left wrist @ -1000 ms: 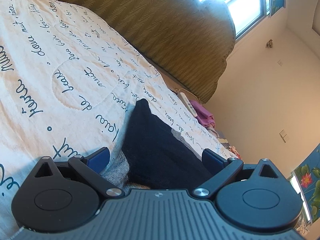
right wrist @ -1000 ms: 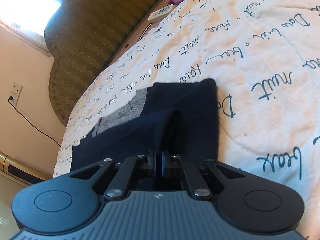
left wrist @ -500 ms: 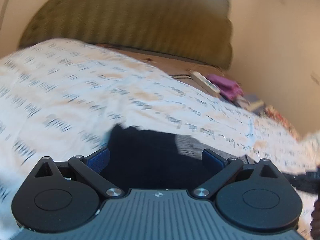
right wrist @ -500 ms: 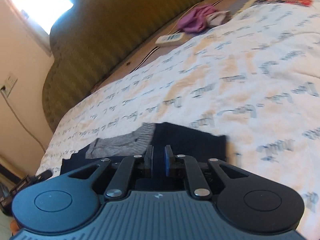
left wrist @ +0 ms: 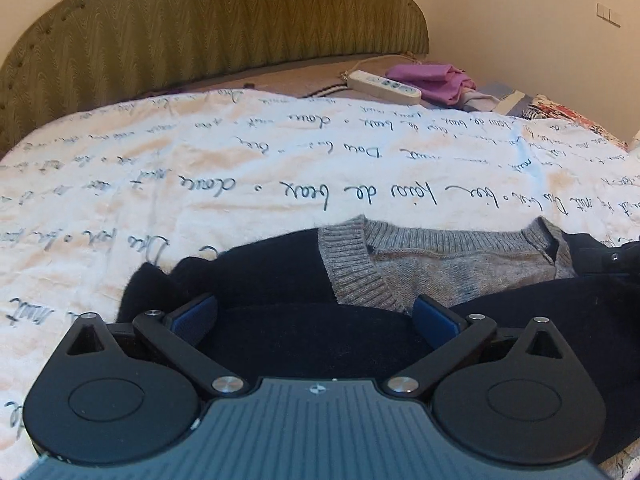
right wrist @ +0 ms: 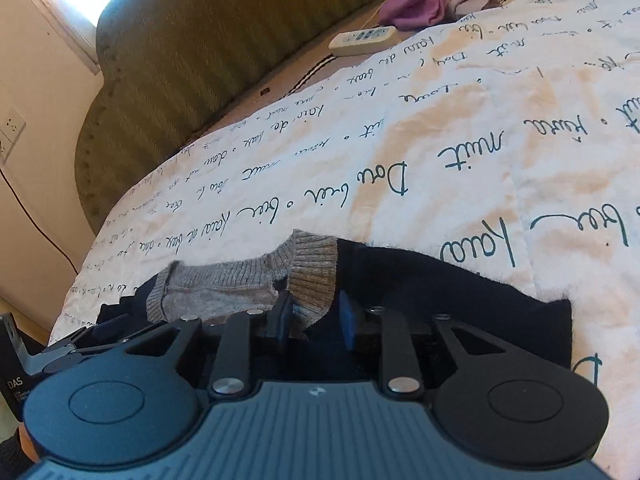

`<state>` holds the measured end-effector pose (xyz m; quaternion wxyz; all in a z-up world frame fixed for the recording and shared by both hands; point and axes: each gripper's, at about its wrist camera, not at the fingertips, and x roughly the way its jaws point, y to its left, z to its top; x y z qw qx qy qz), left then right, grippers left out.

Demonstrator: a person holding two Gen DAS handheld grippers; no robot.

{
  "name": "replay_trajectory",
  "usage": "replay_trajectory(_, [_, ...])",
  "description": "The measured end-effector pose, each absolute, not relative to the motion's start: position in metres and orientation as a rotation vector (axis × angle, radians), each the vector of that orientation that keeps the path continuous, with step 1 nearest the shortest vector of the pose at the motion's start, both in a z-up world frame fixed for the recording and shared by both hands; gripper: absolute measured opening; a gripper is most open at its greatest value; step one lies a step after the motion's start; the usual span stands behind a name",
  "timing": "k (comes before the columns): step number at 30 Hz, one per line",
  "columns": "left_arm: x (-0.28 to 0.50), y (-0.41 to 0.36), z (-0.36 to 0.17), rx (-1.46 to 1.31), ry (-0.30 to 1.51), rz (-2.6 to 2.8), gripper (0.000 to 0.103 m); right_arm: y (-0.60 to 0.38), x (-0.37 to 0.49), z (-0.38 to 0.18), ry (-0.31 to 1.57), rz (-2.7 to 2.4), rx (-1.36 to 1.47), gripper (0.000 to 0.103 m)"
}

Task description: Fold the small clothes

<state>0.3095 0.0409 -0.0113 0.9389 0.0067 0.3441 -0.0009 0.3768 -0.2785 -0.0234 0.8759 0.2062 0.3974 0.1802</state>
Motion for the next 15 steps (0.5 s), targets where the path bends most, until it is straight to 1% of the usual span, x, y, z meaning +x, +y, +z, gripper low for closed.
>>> replay_trajectory(1, [0.299,0.042,-0.005,0.012,0.683,0.008,0.096,-0.278,0.368,-0.014,0.805,0.316,0.407,0.026])
replay_trajectory(2, [0.286,0.044,0.006,0.002,0.663,0.015,0.095,-0.278,0.354,-0.004,0.764,0.285,0.385,0.028])
replay_trajectory(3, [0.271,0.047,0.012,-0.013,0.649,0.004,0.096,-0.279,0.338,0.006,0.713,0.309,0.36,0.028])
replay_trajectory(5, [0.246,0.046,0.026,-0.045,0.639,-0.052,0.1,-0.276,0.305,0.018,0.663,0.375,0.313,0.028])
replay_trajectory(6, [0.236,0.045,0.028,-0.047,0.647,-0.068,0.103,-0.273,0.291,0.02,0.668,0.393,0.288,0.029])
replay_trajectory(10, [0.228,0.024,0.003,0.06,0.757,-0.053,0.102,-0.249,0.264,-0.004,0.772,0.398,0.159,0.029])
replay_trajectory(12, [0.219,0.022,0.001,0.065,0.724,-0.024,0.102,-0.244,0.254,-0.011,0.719,0.366,0.129,0.028])
replay_trajectory(15, [0.204,0.026,0.014,0.014,0.779,0.009,0.102,-0.24,0.233,-0.001,0.719,0.282,0.167,0.029])
